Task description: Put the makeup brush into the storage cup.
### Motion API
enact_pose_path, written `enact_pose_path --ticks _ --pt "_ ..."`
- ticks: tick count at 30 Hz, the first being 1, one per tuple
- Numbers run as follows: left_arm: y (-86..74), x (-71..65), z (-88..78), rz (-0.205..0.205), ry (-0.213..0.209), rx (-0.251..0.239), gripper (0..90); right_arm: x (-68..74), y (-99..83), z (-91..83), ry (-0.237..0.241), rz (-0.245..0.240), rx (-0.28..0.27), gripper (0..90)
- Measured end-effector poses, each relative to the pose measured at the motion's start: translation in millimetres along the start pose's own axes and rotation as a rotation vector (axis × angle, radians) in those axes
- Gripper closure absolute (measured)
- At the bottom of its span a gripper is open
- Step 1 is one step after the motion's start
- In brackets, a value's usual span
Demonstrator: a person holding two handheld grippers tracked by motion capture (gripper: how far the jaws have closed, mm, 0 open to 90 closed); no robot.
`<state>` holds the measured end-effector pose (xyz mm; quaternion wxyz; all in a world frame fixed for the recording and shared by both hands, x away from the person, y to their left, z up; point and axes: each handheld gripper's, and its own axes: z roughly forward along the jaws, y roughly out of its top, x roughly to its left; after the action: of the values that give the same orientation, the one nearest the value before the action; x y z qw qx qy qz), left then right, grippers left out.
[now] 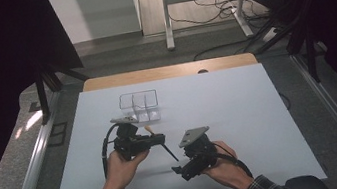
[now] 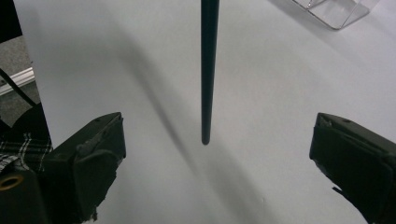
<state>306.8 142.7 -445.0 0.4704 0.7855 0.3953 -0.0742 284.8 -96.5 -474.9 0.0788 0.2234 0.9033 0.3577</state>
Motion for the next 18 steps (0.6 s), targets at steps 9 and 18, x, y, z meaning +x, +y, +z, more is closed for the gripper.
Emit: enact_pose_path --ticks 9,18 --pt "-0.6 0.8 -5.9 0.027 0.039 -0.017 83.0 -7.4 -2.6 -3.5 0.001 0.031 0.010 0.0" --pt "-1.3 0.7 -10.2 0.053 0.073 -0.025 83.0 -12.2 -4.4 -8.3 -0.021 0.037 0.006 0.0"
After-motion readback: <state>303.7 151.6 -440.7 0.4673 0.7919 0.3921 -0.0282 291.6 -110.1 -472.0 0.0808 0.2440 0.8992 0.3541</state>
